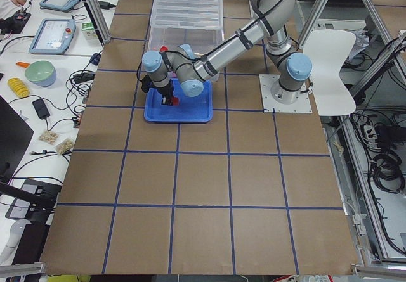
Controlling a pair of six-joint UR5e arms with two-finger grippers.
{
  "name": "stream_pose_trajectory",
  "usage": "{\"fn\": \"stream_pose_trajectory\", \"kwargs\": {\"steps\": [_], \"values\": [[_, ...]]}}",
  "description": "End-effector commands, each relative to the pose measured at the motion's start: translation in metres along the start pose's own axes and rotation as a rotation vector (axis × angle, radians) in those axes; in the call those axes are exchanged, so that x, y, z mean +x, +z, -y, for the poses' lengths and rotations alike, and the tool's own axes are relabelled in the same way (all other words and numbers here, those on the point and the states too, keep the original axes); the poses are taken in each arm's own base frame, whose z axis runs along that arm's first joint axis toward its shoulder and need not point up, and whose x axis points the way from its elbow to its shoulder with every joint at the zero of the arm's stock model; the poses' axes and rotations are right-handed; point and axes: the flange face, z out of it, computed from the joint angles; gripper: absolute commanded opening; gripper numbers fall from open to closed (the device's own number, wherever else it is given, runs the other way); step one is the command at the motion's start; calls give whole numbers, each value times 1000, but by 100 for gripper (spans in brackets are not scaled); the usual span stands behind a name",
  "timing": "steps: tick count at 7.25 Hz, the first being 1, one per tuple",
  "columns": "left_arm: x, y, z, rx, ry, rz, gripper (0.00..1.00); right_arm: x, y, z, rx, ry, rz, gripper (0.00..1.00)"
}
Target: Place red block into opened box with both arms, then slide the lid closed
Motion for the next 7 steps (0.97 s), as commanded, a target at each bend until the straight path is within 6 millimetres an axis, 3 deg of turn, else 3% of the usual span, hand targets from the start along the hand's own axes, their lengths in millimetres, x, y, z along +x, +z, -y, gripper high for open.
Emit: {"fn": "stream_pose_trajectory", "kwargs": {"steps": [1,2,3,5,6,7], "values": [[26,-75,8,51,35,33,0,-1,-8,-1,9,1,-5,100],[64,-106,7,76,-4,48,0,-2,-18,-3,22,4,-10,100],[108,-125,2,90,-2,51,0,-6,-40,-8,37,3,-17,100],[182,-152,-14,100,-43,51,0,-14,-109,-16,-4,1,5,100],[213,-156,-20,106,-57,39,0,-20,-148,-27,-21,1,16,100],[237,-146,-22,91,-79,30,0,-26,-169,-37,-36,1,25,100]]}}
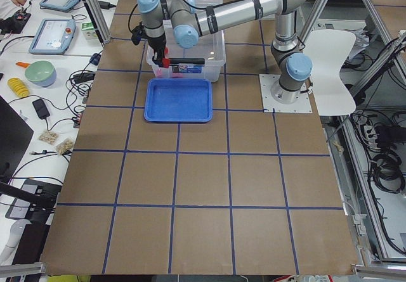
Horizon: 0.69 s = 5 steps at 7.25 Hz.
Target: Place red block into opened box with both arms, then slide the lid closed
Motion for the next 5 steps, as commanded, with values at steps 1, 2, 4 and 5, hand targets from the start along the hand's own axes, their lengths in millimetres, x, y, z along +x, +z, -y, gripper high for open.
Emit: {"fn": "stream_pose_trajectory", "kwargs": {"steps": [1,2,4,5], "values": [[49,18,-4,-28,-50,-9,0,-26,-45,-17,-13,1,13,100],[55,34,-6,-53,-68,-9,0,-56,-47,-12,-5,-3,14,100],[55,81,-7,-42,-52,-9,0,-150,-47,-9,-3,40,27,100],[53,103,-7,-41,-54,-9,0,-195,-38,-6,-11,54,33,100]]}}
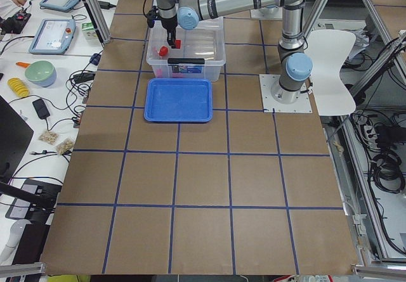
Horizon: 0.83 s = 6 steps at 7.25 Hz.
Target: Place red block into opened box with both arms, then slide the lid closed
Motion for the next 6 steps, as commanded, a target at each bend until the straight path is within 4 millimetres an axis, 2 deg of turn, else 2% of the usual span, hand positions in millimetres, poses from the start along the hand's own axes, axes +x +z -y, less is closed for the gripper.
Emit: {"fn": "stream_pose_trajectory", "kwargs": {"steps": [1,2,6], "values": [[-1,46,2,-25,-5,-2,0,-86,20,7,3,33,-1,100],[-2,58,5,-40,-5,-2,0,-92,23,10,9,23,0,100],[-3,106,12,-104,-11,-5,0,-93,23,11,13,19,11,100]]}}
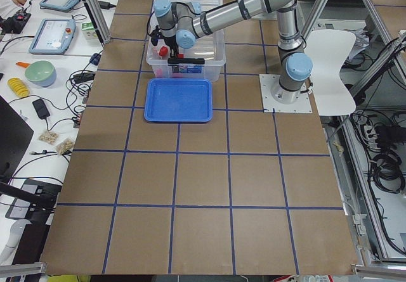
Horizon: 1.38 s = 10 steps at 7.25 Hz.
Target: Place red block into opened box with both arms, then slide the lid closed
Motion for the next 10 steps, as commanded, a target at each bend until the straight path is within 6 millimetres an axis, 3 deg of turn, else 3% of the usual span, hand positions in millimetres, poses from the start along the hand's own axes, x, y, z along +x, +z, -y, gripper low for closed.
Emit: {"fn": "stream_pose_trajectory", "kwargs": {"steps": [1,4,6,7,8,9,10], "values": [[2,19,5,-23,1,-4,0,0,0,1,2,0,1,100],[5,46,-2,-34,-2,-53,0,0,0,-1,-1,-2,-2,100],[9,49,-5,-39,-4,-55,0,0,0,-1,-1,-2,-2,100],[9,52,-7,-46,-4,-55,26,0,0,-1,-1,-2,-2,100],[9,55,-9,-54,-5,-55,36,1,0,0,-3,-2,-4,100],[9,55,-9,-54,-5,-55,51,1,0,0,0,-2,-2,100],[9,55,-9,-53,-5,-55,73,-1,0,0,-2,-3,10,100]]}}
